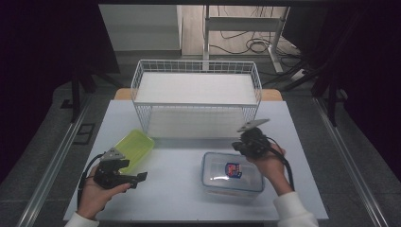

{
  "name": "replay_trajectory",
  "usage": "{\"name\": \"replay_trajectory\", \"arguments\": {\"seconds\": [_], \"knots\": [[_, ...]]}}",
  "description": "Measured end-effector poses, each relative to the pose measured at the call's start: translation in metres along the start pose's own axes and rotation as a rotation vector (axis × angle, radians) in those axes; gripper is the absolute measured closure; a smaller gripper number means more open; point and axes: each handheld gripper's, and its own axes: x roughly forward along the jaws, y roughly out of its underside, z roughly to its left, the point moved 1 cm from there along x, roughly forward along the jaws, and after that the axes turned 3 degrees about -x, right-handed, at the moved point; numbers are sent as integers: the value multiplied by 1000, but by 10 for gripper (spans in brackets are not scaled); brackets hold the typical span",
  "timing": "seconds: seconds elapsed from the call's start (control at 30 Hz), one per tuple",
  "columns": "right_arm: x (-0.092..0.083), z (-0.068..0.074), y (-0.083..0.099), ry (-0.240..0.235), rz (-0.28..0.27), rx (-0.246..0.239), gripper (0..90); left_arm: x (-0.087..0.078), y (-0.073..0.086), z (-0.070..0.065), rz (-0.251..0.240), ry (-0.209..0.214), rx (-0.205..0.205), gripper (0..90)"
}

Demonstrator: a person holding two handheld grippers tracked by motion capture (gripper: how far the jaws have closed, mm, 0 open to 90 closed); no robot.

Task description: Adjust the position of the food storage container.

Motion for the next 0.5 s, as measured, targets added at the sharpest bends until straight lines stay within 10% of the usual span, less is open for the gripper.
{"name": "replay_trajectory", "arguments": {"seconds": [0.23, 0.5], "knots": [[-42, -25, 61, 126, 33, 146, 894, 3, -2, -7, 2, 16, 15, 133], [-32, -31, 95, 128, 152, 208, 894, 9, -3, -13, 17, 11, 25, 132]]}}
